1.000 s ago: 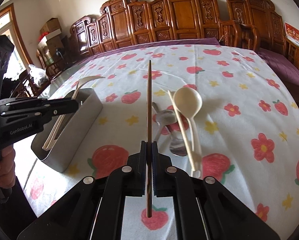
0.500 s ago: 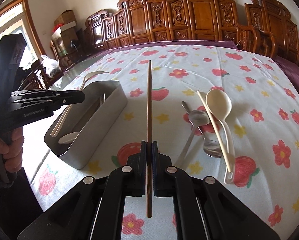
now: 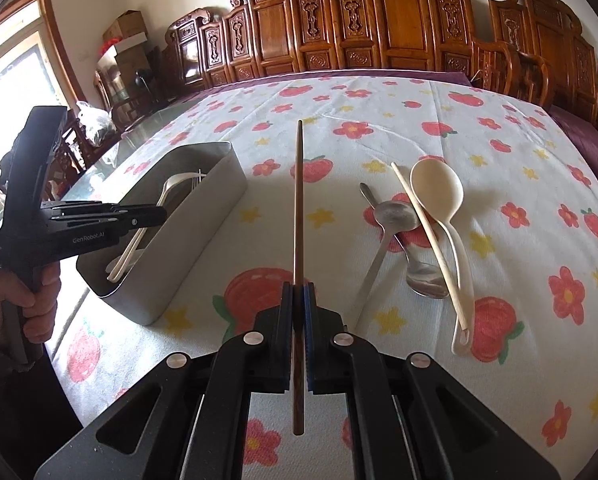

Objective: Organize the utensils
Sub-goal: 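Carry the white fork into the tray and open the left tool while right holds chopstick, then lower the held chopstick into the steel tray and open the right tool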

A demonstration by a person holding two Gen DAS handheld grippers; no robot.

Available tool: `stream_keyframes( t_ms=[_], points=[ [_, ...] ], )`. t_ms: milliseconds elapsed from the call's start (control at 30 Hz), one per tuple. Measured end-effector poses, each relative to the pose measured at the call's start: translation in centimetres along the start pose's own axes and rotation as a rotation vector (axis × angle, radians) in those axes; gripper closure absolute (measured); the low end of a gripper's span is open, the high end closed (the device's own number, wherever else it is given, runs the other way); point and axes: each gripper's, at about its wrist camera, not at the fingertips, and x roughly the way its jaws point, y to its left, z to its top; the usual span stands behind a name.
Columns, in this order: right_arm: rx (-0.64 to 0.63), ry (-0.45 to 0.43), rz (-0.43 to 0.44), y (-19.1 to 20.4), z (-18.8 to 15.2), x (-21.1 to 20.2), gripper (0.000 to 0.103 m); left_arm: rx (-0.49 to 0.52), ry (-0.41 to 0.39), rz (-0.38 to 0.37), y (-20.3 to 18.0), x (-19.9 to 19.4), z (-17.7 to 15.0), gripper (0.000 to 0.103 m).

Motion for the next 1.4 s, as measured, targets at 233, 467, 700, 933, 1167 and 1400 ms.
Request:
stream_keyframes(
  t_ms=[233,467,700,933,1167,1400],
  points=[
    [0.002,0.007,-0.012,-0.1,-0.3,0.1,0.097,0.013,0.006,0.002,-0.4,0.0,-0.2,0.087],
    [-0.007,-0.009,-0.007,0.5,-0.1,-0.4,0.097,0.027,-0.025,0.015,-0.3,-2.2,-0.1,0.079],
    [-0.038,-0.040,0.023,3.4,0.8,-1.9,0.097,0.013,-0.073,0.024,0.7,-5.3,-1.1,0.079],
    [-0.077,-0.021,0.059,7.8,1.4,-1.7,0.097,0.007,-0.110,0.034,2.1,-7.0,-1.9,0.074],
    [-0.108,0.018,0.070,11.0,2.5,-0.1,0.097,-0.028,-0.154,0.025,4.2,-8.6,-2.0,0.073],
    [-0.104,0.043,0.086,12.7,3.9,1.6,0.097,-0.068,-0.196,0.034,6.7,-9.9,-1.9,0.059]
  ],
)
